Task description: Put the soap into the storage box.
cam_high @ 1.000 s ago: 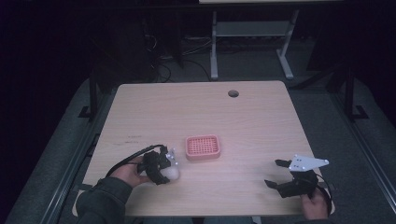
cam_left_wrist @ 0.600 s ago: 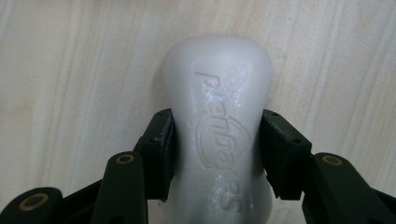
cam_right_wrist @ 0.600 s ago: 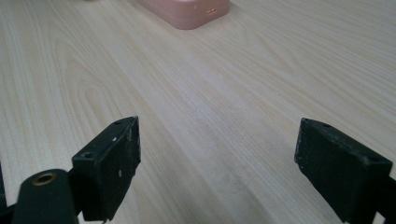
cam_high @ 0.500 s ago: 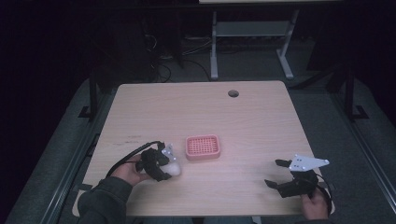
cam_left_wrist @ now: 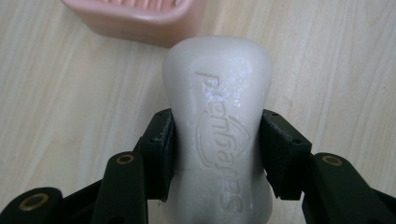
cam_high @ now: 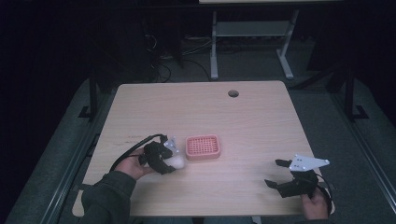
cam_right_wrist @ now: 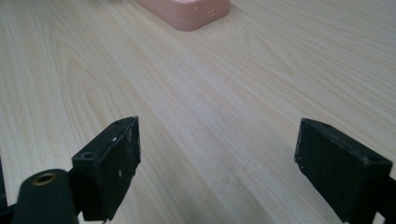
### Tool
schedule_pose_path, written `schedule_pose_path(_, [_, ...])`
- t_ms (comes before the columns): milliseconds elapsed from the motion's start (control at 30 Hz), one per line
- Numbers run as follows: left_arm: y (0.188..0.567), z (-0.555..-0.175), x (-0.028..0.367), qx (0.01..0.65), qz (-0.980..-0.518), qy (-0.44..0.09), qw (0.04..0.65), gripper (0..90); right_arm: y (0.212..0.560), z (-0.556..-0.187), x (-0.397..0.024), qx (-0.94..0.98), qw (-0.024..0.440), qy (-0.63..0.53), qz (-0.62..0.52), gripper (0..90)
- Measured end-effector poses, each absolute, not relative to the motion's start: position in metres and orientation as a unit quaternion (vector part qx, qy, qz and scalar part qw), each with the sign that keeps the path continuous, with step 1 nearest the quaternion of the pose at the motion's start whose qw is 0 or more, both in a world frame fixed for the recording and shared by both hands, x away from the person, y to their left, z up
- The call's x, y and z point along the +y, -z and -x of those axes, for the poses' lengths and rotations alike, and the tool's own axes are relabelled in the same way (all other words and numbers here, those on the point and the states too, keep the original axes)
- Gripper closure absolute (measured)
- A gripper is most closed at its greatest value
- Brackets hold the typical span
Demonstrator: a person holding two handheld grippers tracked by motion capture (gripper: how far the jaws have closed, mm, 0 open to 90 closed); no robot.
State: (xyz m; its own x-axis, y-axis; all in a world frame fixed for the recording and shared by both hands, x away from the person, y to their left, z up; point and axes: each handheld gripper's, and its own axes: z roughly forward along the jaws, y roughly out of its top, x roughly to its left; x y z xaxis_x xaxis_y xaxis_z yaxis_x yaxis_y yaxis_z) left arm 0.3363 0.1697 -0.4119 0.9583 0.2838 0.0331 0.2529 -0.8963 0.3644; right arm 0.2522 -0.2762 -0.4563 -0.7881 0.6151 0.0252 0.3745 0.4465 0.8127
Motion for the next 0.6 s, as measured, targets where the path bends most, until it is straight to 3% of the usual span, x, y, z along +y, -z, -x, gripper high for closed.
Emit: schedule_pose_path(600, [0.393,-0.357,0.148,0.125,-0.973,-0.054,0.188,50.0,0.457,-0.253,-0.276,0.838,0.136,-0.438,-0.295,14.1])
